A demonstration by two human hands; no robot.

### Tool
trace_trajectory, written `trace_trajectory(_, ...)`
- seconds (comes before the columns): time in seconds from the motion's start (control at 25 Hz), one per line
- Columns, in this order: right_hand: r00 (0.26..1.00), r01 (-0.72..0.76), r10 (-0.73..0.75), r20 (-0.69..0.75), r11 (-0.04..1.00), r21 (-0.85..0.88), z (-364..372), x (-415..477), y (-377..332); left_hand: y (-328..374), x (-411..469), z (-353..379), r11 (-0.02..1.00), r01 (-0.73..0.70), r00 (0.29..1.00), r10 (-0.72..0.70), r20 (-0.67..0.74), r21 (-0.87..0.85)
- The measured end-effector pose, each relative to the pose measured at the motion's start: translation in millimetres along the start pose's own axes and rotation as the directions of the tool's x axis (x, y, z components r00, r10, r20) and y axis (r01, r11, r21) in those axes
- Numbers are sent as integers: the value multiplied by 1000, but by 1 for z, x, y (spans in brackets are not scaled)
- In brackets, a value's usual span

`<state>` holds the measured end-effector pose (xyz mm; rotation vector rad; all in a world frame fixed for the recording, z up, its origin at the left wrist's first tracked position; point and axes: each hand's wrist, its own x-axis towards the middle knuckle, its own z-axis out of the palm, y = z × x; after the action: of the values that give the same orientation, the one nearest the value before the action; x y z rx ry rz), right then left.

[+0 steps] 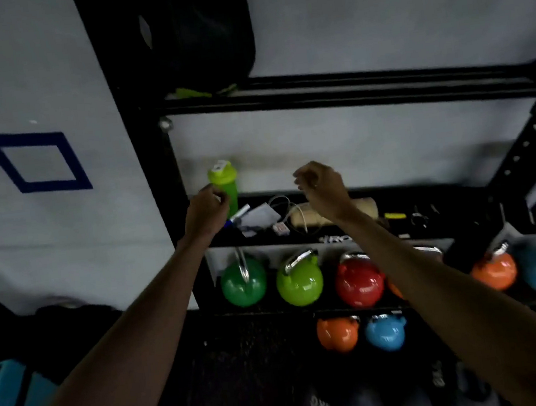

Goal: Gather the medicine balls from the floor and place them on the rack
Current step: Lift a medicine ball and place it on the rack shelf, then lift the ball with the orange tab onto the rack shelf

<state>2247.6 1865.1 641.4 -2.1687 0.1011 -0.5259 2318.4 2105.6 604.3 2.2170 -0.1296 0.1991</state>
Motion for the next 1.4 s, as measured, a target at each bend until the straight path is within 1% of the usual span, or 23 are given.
trace_trajectory(0.08,997,-65,68,31,995,-80,2,-39,38,-13,-37,37,999,34,993,-35,110,12)
trace_trajectory(0.16,985,-140,151,83,981,-132,5,-72,80,-27,-72,73,995,90,977,-95,191,35)
trace_trajectory(0.28,948,-246,274,162,954,-172,8,-114,145,-48,-121,132,983,167,926,-183,329,77)
trace_trajectory(0.36,912,-334,361,192,929,-163,7,-144,189,-61,-154,174,969,233,889,-248,385,86)
trace_trajectory(0.44,863,-412,439,250,898,-155,6,-173,229,-70,-184,215,951,288,853,-306,423,108)
trace_trajectory(0.52,819,-448,484,309,875,-183,9,-203,268,-82,-209,252,937,322,823,-348,449,135)
trace_trajectory(0.6,752,-507,541,377,840,-195,17,-238,319,-106,-237,295,913,376,784,-406,469,160)
trace_trajectory(0.72,625,-623,664,410,741,-251,41,-292,407,-167,-276,354,881,427,717,-468,517,206)
trace_trajectory(0.76,585,-639,691,425,715,-284,53,-307,439,-195,-285,373,868,448,696,-488,526,213)
trace_trajectory(0.84,549,-614,705,448,704,-357,79,-329,496,-250,-296,407,837,502,669,-536,515,217)
trace_trajectory(0.92,554,-592,711,433,702,-396,104,-348,553,-301,-301,438,813,548,667,-568,483,199)
trace_trajectory(1.0,547,-641,747,377,664,-385,135,-370,616,-361,-307,476,795,582,666,-586,462,170)
trace_trajectory(1.04,531,-702,781,329,622,-346,150,-379,646,-390,-309,493,780,610,660,-599,454,140)
trace_trajectory(1.12,472,-843,857,208,507,-181,174,-396,699,-445,-310,525,739,671,650,-628,429,64)
trace_trajectory(1.16,442,-884,884,151,458,-95,183,-403,720,-465,-310,537,720,694,650,-636,415,15)
trace_trajectory(1.2,425,-902,900,97,430,-31,189,-406,737,-483,-310,549,707,707,653,-635,412,-30)
trace_trajectory(1.28,435,-900,901,3,434,30,204,-414,770,-517,-310,574,702,705,667,-612,426,-96)
trace_trajectory(1.36,479,-876,878,-16,479,56,216,-419,794,-545,-311,595,693,703,680,-589,437,-160)
trace_trajectory(1.4,503,-860,864,-5,501,93,222,-420,800,-558,-312,603,672,715,675,-589,444,-195)
